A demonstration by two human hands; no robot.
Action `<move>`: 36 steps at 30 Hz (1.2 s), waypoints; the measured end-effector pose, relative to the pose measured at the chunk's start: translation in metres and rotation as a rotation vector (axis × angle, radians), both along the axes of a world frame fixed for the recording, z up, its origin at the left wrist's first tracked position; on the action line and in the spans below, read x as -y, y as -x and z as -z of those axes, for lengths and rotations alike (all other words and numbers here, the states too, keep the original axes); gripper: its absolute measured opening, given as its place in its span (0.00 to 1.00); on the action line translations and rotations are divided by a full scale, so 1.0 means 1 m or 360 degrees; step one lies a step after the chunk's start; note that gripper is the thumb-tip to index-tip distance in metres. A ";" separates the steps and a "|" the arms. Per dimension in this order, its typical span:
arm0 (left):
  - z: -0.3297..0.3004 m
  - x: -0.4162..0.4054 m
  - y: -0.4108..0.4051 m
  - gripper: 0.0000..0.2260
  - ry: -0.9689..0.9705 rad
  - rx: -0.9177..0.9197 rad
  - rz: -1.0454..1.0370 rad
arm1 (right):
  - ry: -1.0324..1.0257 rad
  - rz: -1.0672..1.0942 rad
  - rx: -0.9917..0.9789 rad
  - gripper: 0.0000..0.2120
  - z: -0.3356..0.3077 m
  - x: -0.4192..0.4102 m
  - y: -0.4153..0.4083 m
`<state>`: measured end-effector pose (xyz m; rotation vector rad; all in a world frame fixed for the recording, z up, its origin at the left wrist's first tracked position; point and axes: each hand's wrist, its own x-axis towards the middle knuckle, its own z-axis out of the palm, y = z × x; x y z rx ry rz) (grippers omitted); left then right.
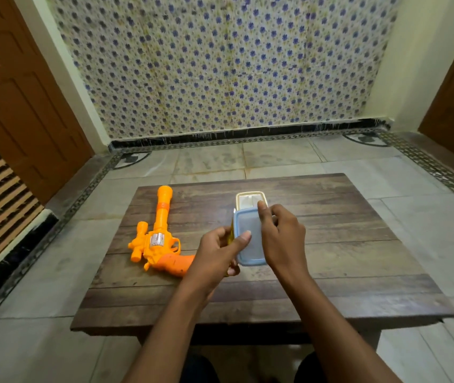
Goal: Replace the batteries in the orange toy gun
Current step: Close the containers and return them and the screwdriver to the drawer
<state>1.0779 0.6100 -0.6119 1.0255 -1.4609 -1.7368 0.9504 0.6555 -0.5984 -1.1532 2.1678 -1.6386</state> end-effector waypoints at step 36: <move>-0.282 0.151 -0.015 0.15 -0.0648 0.0267 -0.0490 | -0.0635 -0.0043 0.0734 0.09 -0.267 0.103 0.056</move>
